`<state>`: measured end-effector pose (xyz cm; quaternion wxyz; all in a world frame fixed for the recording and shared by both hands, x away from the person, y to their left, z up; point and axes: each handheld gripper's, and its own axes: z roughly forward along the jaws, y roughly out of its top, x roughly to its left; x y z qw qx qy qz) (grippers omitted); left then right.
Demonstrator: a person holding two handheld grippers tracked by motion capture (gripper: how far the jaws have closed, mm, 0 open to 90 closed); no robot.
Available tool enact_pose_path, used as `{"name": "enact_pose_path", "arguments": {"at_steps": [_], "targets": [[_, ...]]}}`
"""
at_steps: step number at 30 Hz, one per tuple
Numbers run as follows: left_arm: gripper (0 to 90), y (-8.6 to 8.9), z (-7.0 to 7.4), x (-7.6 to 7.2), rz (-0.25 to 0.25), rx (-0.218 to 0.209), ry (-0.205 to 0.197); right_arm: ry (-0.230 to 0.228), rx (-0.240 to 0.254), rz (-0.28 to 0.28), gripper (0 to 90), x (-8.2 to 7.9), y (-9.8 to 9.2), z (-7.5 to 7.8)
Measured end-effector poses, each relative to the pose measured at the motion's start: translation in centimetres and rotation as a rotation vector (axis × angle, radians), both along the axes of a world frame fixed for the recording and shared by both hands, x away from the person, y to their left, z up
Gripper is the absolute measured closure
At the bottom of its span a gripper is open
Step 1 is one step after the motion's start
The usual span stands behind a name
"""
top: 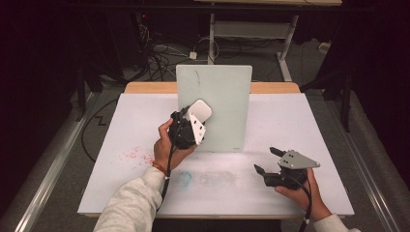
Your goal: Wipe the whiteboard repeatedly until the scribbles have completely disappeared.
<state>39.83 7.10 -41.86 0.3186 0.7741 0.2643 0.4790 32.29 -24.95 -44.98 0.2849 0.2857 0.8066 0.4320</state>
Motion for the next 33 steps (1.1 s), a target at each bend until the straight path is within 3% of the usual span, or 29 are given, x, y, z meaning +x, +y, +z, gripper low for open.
{"name": "enact_pose_path", "arguments": {"at_steps": [6,10,16,22,27,33], "targets": [[29.1,0.2,1.4,0.6,-0.023,-0.007,0.032,-0.003,0.0,0.002,21.7,0.1,0.0,0.0],[29.1,0.5,4.1,1.7,-0.019,-0.045,0.031,-0.001,0.0,0.003,21.7,0.1,0.0,0.0],[29.1,0.4,7.3,2.9,-0.006,-0.036,0.013,-0.003,0.005,-0.001,21.7,0.1,-0.1,0.1],[29.1,0.7,9.6,3.9,0.011,-0.064,0.003,-0.001,0.009,-0.002,21.7,0.1,-0.2,0.1],[29.1,0.4,9.1,3.7,0.027,-0.057,-0.007,-0.002,0.006,0.0,21.8,0.1,-0.2,0.1],[29.1,0.2,5.5,2.3,0.016,-0.008,-0.012,-0.003,0.003,0.002,21.7,0.0,-0.2,0.1]]}}
